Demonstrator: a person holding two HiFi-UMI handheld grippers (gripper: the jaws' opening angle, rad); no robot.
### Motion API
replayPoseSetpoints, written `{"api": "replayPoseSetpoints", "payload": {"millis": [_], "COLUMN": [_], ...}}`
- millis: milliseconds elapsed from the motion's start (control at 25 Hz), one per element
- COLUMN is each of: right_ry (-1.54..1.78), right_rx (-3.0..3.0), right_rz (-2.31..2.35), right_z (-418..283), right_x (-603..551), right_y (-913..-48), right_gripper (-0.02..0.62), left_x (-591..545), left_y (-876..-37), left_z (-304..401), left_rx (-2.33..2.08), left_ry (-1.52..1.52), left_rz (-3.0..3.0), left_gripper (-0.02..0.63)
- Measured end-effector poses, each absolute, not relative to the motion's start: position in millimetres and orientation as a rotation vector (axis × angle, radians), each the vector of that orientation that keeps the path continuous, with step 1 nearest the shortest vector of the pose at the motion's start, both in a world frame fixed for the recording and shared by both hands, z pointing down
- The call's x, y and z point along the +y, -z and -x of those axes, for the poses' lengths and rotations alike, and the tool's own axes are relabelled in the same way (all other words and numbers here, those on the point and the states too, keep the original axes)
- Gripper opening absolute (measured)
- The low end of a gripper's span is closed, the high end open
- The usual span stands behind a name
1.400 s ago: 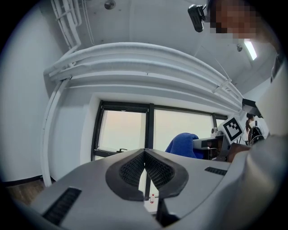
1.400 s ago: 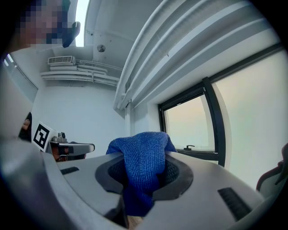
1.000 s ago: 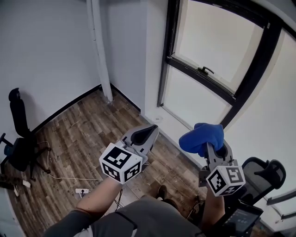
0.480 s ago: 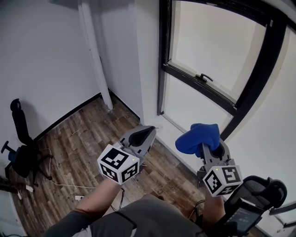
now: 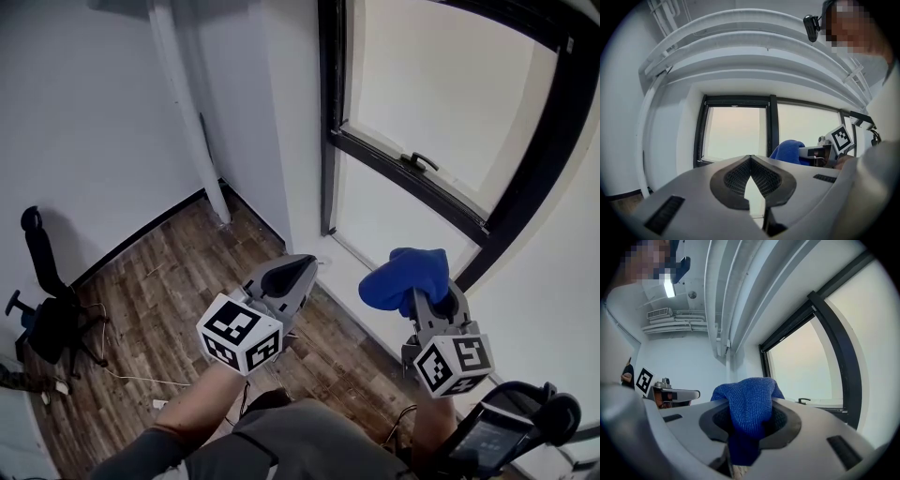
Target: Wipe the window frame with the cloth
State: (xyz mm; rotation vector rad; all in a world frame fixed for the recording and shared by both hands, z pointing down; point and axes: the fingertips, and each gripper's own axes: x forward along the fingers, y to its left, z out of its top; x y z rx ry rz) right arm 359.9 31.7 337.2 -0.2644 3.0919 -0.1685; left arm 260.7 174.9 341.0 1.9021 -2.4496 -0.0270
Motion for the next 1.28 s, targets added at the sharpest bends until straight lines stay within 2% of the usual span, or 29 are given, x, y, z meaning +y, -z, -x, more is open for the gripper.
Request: {"api": "replayPoseSetpoints", "payload": {"millis": [880,1280], "right_ry": [0.115,0.111], "right_rx": [3.115,3.13], "right_rz": [0.384,0.45], "right_z": [-157,-99], "right_x": [23,19], "right_y": [-343,-345], "right_gripper": [0.123,0.123], "left_x": [155,144], "left_y": [-354,-355], "left_z": [-53,8], "left_rx": [-2.376,-2.335], "left_ry": [0.1,0.106], "left_rz": [-1.991,-2.043], "left_gripper": [0.009,0.009]}}
